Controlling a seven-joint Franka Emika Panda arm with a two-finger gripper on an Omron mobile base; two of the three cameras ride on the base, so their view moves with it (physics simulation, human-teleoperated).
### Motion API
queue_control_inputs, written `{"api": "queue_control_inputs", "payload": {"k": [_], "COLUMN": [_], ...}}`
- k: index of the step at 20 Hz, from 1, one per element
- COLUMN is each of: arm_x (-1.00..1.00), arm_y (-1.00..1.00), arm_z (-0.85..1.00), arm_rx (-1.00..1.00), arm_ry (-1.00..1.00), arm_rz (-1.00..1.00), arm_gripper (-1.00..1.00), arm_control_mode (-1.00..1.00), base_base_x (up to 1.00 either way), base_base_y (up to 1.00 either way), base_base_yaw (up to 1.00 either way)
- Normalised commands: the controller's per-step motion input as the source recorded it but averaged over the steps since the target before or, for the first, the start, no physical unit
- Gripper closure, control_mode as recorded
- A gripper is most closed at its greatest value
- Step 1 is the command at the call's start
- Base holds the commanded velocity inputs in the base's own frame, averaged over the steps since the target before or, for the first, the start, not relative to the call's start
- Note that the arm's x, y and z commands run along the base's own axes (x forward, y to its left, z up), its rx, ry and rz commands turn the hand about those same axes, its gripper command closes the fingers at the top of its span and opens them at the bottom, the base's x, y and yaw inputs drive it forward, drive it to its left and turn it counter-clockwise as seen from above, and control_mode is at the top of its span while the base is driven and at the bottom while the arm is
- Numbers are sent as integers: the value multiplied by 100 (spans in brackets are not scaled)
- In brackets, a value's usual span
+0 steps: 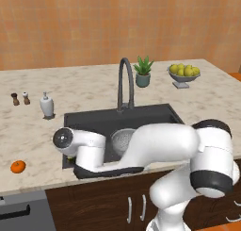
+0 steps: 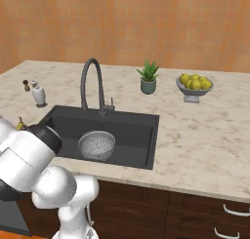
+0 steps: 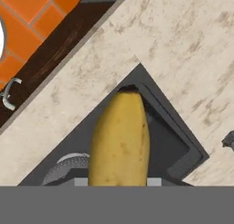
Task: Put the colander in the sink, put the banana, orange in the colander, and turn on the sink faucet and pour water over the colander.
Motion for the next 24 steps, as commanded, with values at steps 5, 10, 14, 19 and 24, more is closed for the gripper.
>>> {"api": "queue_control_inputs", "payload": {"k": [5, 10, 14, 19, 24], "arm_x": [-22, -7, -3, 0, 0], "arm_y": [-100, -100, -100, -100, -100], "arm_z": [83, 57, 28, 22, 27], "arm_rx": [22, 16, 19, 23, 28], "arm_ry": [12, 18, 6, 8, 16], "arm_rz": [-24, -21, -16, -16, -13], "arm_gripper": [100, 100, 100, 100, 100], "arm_control_mode": [-100, -100, -100, -100, -100], "base_base_x": [0, 0, 0, 0, 0], "base_base_y": [0, 0, 0, 0, 0], "base_base_yaw": [0, 0, 0, 0, 0]}}
